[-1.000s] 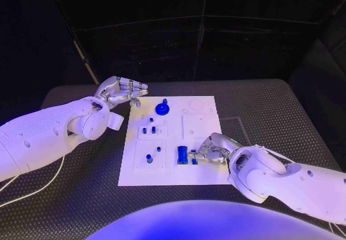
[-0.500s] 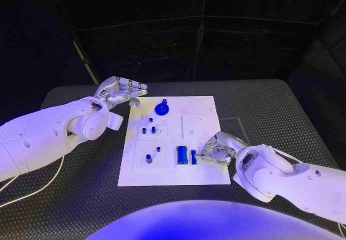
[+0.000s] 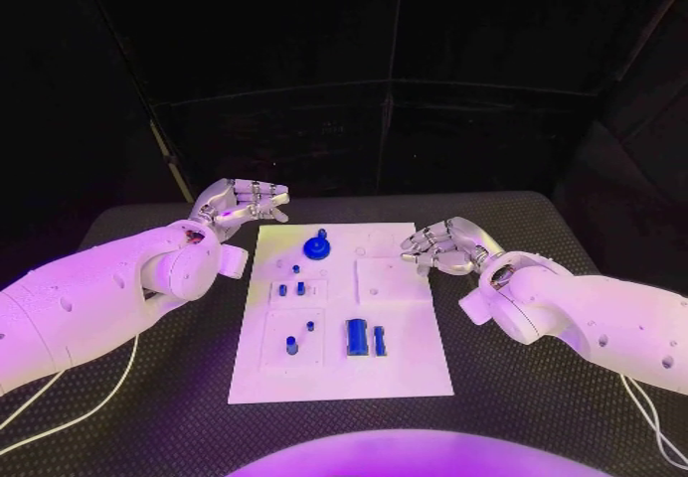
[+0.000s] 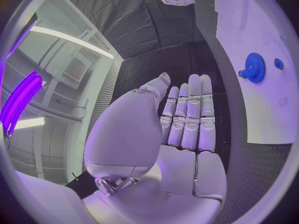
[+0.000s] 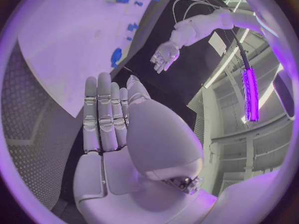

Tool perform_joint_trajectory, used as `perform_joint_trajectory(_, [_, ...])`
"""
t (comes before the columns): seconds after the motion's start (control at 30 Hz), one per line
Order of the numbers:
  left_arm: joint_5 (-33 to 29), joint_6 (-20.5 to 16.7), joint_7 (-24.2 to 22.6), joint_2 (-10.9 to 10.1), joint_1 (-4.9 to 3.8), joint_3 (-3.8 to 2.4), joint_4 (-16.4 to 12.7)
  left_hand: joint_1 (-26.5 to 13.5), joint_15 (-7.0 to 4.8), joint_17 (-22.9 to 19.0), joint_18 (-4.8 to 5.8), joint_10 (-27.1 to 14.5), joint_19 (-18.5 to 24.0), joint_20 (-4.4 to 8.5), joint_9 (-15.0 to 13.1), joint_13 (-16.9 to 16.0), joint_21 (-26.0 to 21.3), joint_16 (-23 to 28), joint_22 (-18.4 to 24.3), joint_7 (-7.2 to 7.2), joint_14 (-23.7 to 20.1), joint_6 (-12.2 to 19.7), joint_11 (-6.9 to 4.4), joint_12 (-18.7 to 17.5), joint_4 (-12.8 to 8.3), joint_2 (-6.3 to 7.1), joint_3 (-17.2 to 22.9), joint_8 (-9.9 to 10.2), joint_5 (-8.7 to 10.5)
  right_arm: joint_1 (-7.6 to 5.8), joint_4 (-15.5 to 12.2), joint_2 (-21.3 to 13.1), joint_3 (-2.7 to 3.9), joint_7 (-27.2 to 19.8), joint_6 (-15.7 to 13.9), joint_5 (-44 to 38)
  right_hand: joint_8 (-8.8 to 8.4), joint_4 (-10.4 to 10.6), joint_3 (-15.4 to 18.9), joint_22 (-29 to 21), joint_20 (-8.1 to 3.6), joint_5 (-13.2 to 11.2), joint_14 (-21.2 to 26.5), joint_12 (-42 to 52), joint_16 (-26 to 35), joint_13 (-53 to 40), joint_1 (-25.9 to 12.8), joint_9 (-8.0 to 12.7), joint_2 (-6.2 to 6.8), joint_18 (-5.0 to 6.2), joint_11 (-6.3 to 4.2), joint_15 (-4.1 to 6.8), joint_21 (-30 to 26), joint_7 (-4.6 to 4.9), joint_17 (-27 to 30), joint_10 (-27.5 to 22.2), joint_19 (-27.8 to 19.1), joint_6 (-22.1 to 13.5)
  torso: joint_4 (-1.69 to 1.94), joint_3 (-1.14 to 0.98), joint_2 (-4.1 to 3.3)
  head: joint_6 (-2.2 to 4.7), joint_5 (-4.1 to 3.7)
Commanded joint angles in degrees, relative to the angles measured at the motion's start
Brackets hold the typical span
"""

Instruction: Assemble the parts on the task board

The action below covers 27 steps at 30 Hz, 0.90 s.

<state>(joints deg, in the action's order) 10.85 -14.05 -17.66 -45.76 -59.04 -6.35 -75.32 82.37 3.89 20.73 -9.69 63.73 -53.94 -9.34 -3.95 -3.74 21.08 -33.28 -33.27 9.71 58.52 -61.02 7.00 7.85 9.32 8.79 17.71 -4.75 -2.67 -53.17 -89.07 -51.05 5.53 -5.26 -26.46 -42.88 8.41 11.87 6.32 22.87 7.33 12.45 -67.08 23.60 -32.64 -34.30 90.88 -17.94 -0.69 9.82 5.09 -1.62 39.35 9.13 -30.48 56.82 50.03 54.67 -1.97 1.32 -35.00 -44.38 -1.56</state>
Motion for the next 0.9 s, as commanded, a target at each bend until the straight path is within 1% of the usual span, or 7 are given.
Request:
perform_joint_trajectory(0.03, [-8.0, 1.4, -5.6, 1.4, -0.06, -0.03, 2.3, 0.2, 1.5, -2.7, 0.62, -0.5, 4.7, -1.28, 0.1, 0.1, -4.7, 5.6, 3.1, -0.06, -2.7, 0.7, 0.51, -0.9, 0.2, -0.74, -0.2, 0.4, -0.22, -1.6, 5.6, 2.8, 0.17, -14.2, 5.2, 19.0, -1.01, 0.6, -0.8, -2.5, 1.5, -0.8, 5.5, -4.6, 7.6, 5.5, 1.2, 1.1, -0.57, -1.01, 1.2, -1.99, -4.7, 0.73, 3.8, -0.1, -3.9, 0.2, -0.41, 0.58, 1.6, 2.63, 0.15])
perform_joint_trajectory(0.3, [-11.8, -1.5, -9.1, 7.4, 0.26, -0.03, 11.1, 0.0, 4.51, -9.8, -0.06, -3.1, 15.0, -6.23, 0.3, 0.2, -16.4, 18.8, 12.5, -1.41, -7.2, 3.4, 2.77, -4.3, 0.8, -0.99, -2.1, 1.1, -0.02, -3.74, 23.6, 13.9, 0.32, -20.0, 12.3, 27.8, -4.79, 1.6, -1.6, -11.3, 6.94, -1.4, 6.8, -17.3, 25.4, 25.9, 0.0, 8.0, -0.47, 0.68, 3.42, -5.49, -19.0, 1.55, 17.7, 5.4, -6.3, 1.7, -0.82, 0.45, 2.64, 7.04, 2.07])
perform_joint_trajectory(0.5, [-12.9, -4.4, -10.8, 10.4, 0.54, -0.05, 14.4, -0.3, 4.79, -12.3, 0.0, -7.8, 25.4, -7.37, 0.3, 0.2, -18.4, 23.4, 19.1, -1.65, -9.5, 5.9, 2.84, -4.5, 1.3, -0.96, -4.2, 1.2, -0.03, -3.97, 30.4, 19.0, 0.36, -21.4, 14.9, 30.3, -4.79, -0.4, -0.2, -14.4, 7.97, -1.9, 7.2, -19.9, 28.9, 29.7, -3.5, 11.1, -0.5, 0.76, 4.27, -6.56, -23.7, 2.15, 22.2, 4.3, -5.6, 0.3, -0.54, 0.4, 2.65, 8.75, 1.6])
perform_joint_trajectory(0.63, [-13.1, -5.5, -11.5, 11.7, 0.66, -0.07, 15.6, -0.1, 4.67, -13.0, 0.13, -9.0, 26.0, -7.39, 0.2, 0.2, -18.3, 24.6, 20.1, -1.3, -9.7, 6.3, 2.5, -4.4, 1.4, -1.18, -4.8, 1.1, -0.02, -4.03, 32.3, 20.5, 0.37, -21.6, 15.5, 30.8, -4.83, -2.8, 0.5, -16.4, 8.53, -1.9, 8.7, -20.0, 29.1, 30.7, -5.7, 13.0, -1.06, 0.68, 4.89, -7.18, -26.7, 2.38, 25.2, 2.4, -5.0, -0.6, -0.5, 0.28, 2.74, 8.69, 1.93])
perform_joint_trajectory(0.67, [-11.2, -2.9, -8.3, 11.3, 0.73, 0.0, 15.1, -24.7, 2.06, -15.2, 2.89, -25.1, 34.3, -2.36, 3.9, 3.7, -21.1, 27.1, 24.0, -3.84, -24.2, 22.4, -0.41, -7.9, -1.8, -3.06, -8.4, 4.7, 2.67, -3.85, 31.6, 20.1, 0.3, -18.7, 12.2, 27.5, -8.41, -5.2, -1.7, -18.1, 3.63, -4.9, 25.9, -23.6, 32.6, 34.3, -30.9, 17.9, 0.69, -2.93, 1.88, -4.53, -30.1, -1.1, 26.3, -15.0, -18.7, -16.5, -0.65, 0.36, 2.61, 8.73, 1.74])
perform_joint_trajectory(0.8, [-11.2, -4.0, -8.5, 10.9, 0.66, 0.25, 13.9, -31.2, 1.42, -15.9, 3.26, -29.7, 36.6, -1.07, 3.9, 3.7, -21.1, 27.9, 25.1, -4.46, -28.2, 27.0, -1.11, -7.9, -2.8, -4.05, -9.5, 4.7, 2.67, -3.97, 30.5, 19.6, 0.09, -19.0, 11.1, 28.1, -8.41, -6.0, -2.2, -18.8, 2.55, -5.8, 30.7, -23.6, 32.6, 34.3, -37.8, 17.9, 0.69, -2.93, 1.13, -3.88, -31.3, -1.96, 30.5, -19.9, -22.0, -21.0, -0.06, -0.01, 2.88, 9.01, 1.7])
perform_joint_trajectory(0.9, [-11.2, -6.2, -8.8, 10.0, 0.5, 0.79, 11.4, -37.8, 0.73, -16.5, 3.82, -34.1, 38.8, 0.29, 3.9, 3.7, -21.1, 28.6, 26.1, -5.16, -32.1, 31.4, -1.87, -7.9, -3.7, -4.68, -10.5, 4.7, 2.67, -4.21, 28.0, 18.6, -0.36, -19.4, 8.8, 29.2, -8.41, -6.9, -6.3, -22.9, 1.28, -6.7, 35.3, -23.6, 32.6, 34.3, -44.6, 17.9, 0.69, -3.72, 0.33, -3.16, -32.4, -2.85, 30.5, -24.6, -25.6, -25.3, 1.1, -0.76, 3.42, 9.58, 1.62])
